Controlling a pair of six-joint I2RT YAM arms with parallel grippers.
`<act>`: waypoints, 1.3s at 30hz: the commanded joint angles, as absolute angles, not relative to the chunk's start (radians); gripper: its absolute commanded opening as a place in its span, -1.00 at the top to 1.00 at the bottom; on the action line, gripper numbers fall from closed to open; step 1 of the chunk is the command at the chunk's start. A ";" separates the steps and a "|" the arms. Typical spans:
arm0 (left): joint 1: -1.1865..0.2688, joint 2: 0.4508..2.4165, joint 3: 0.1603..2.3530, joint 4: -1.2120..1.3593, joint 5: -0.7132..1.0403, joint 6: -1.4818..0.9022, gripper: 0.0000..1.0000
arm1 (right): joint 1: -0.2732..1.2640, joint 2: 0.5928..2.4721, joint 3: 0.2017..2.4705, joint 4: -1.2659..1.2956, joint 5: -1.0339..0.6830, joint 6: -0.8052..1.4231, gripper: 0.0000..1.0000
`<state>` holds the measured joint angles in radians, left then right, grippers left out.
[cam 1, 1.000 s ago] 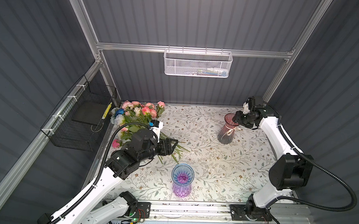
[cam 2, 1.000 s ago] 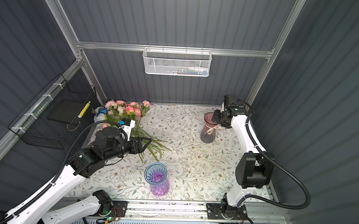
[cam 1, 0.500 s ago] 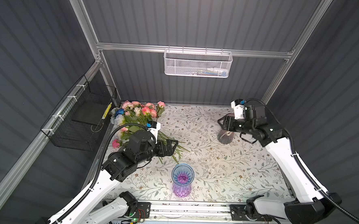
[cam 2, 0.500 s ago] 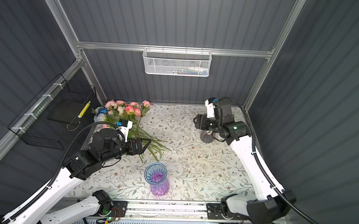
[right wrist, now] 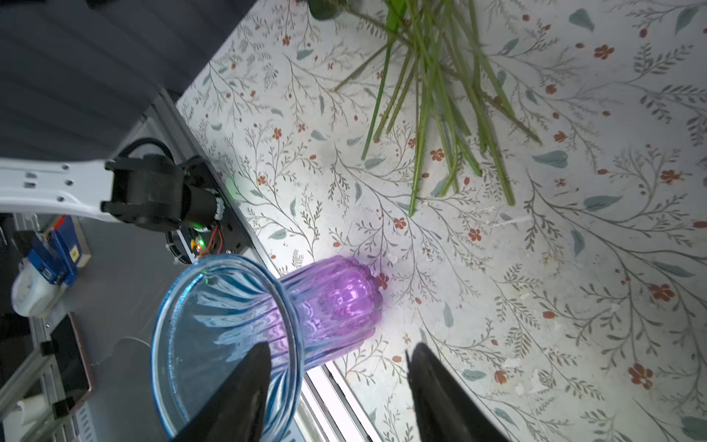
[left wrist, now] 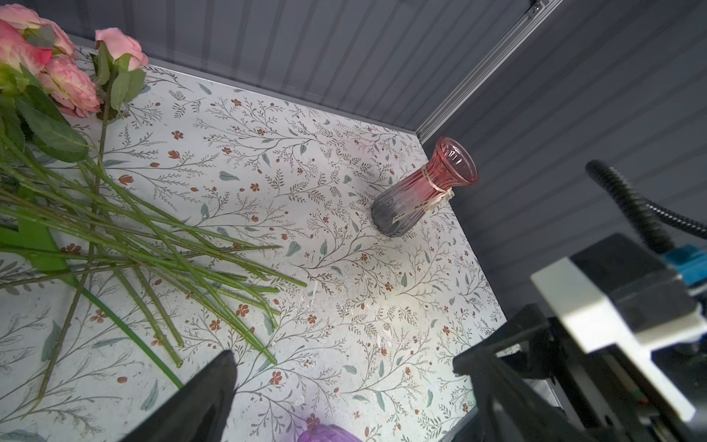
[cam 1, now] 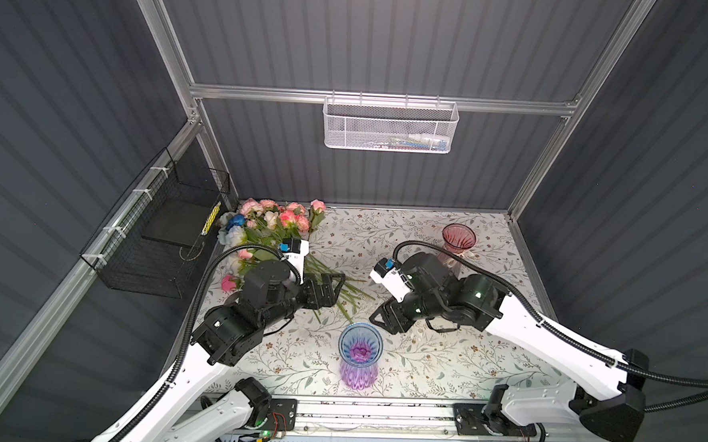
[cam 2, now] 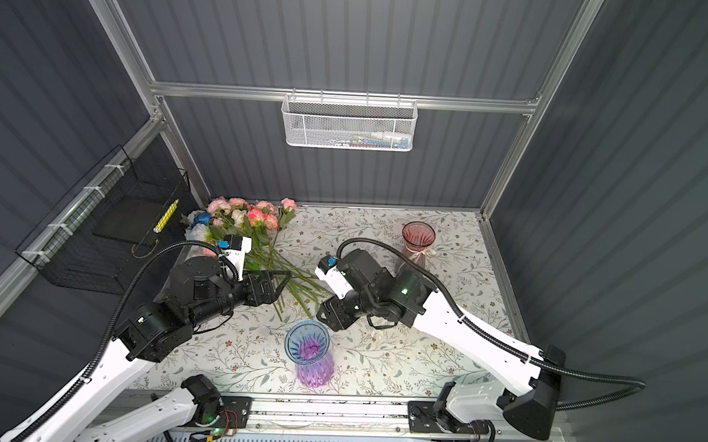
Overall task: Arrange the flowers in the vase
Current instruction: 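Reach the right gripper to the blue-purple vase and grip its rim, then slide the blue-purple vase with the right gripper toward the table center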
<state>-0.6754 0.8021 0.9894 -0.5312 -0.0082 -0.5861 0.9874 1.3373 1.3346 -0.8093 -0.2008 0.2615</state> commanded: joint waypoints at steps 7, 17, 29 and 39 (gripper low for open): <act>-0.681 0.788 0.968 -0.533 -0.015 -0.579 -0.98 | 1.037 1.408 1.340 -0.858 -0.221 0.236 -0.04; -0.681 0.793 0.968 -0.543 -0.018 -0.572 -0.99 | 1.034 1.445 1.335 -0.856 -0.252 0.229 0.59; -0.682 0.778 0.953 -0.541 -0.014 -0.566 -0.99 | 0.798 1.351 1.294 -0.889 -0.258 0.223 0.95; -0.681 0.770 0.964 -0.566 -0.025 -0.554 -0.99 | 0.551 1.467 1.426 -0.894 -0.211 0.176 1.00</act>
